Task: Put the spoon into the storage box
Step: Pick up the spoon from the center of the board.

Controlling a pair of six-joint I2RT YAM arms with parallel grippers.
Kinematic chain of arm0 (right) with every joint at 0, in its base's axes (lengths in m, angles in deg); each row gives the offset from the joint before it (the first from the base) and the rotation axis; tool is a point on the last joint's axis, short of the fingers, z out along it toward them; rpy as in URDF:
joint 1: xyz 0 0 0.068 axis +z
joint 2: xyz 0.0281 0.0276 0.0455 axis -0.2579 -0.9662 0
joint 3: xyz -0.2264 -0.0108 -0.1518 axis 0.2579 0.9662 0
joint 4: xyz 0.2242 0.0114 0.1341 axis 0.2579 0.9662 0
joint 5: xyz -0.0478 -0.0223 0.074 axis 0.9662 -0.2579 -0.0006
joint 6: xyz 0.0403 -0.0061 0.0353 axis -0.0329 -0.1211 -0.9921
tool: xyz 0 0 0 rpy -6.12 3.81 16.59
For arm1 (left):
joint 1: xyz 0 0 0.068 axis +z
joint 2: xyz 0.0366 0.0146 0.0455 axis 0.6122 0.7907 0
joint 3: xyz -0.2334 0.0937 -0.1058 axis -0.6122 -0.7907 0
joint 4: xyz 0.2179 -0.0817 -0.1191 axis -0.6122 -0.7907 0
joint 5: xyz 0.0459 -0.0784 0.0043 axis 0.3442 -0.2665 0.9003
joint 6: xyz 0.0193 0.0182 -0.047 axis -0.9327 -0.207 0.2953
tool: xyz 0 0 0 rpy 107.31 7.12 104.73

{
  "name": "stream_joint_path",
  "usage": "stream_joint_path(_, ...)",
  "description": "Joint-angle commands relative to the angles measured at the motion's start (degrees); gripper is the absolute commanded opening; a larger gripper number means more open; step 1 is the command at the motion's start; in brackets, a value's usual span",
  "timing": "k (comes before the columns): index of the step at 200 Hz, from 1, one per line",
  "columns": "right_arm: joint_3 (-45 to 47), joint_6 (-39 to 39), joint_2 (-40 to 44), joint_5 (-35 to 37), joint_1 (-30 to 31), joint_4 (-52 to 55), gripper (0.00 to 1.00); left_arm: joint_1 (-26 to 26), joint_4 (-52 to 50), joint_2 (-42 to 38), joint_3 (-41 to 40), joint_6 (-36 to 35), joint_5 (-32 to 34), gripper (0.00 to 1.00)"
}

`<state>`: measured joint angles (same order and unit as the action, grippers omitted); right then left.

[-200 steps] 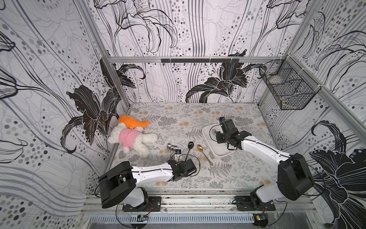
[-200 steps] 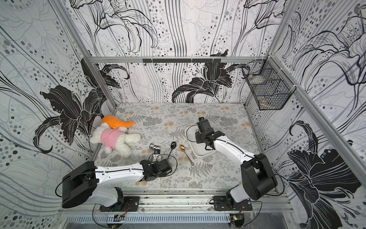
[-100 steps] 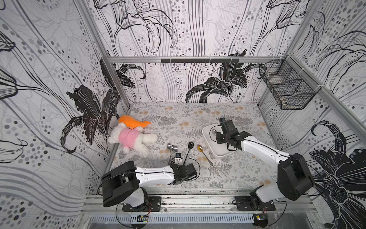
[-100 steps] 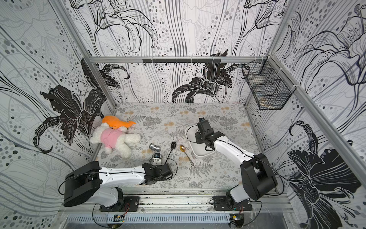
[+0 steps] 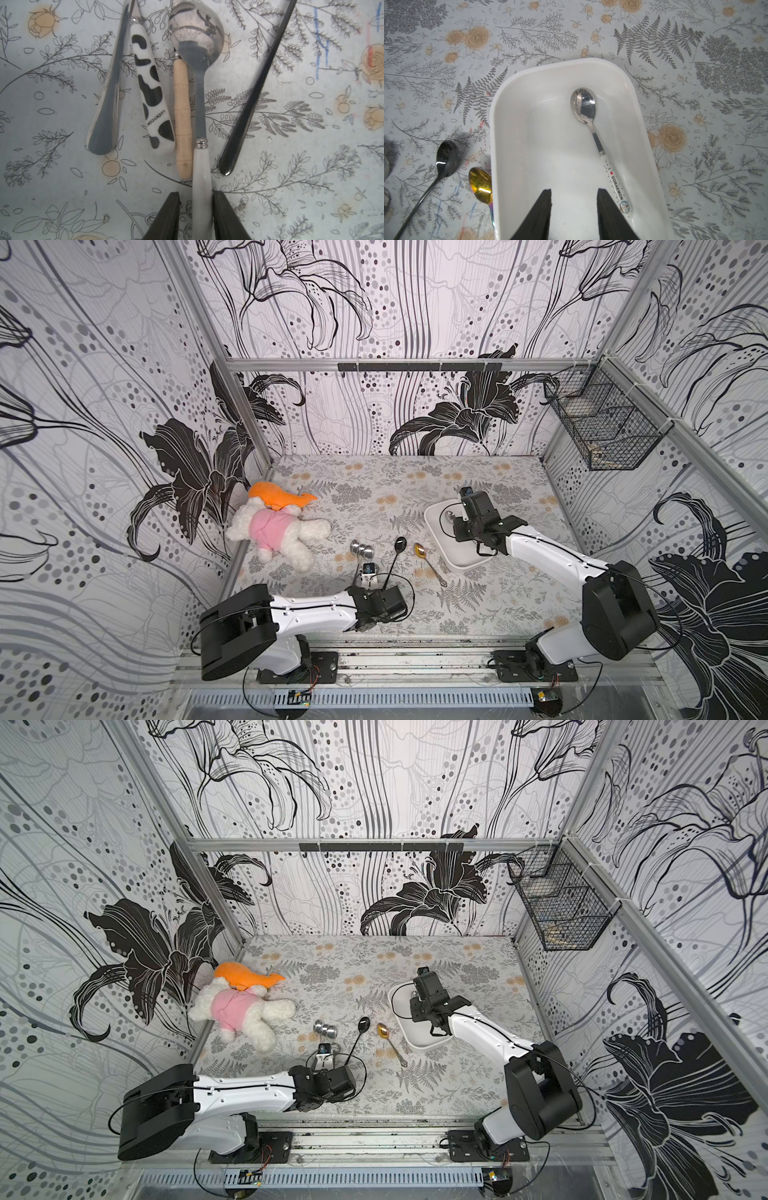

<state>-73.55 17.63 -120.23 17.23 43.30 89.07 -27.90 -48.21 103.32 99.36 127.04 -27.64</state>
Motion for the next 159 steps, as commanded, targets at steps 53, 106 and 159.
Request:
stream_joint_path(53, 0.98, -1.4, 2.62, 0.48, 0.2, -0.62, 0.41, -0.69, -5.78, 1.23, -3.06, 0.28, -6.07, 0.04)
stream_joint_path(106, 1.56, -1.58, 5.24, 1.0, 0.2, -1.29, 0.41, -0.61, -2.79, -2.91, 0.85, -1.8, 0.96, 0.0)
stream_joint_path(159, 3.76, -1.36, 10.38, -2.04, 0.17, -5.64, 0.41, -0.04, 11.82, -9.31, 3.53, -12.99, 5.7, 0.0)
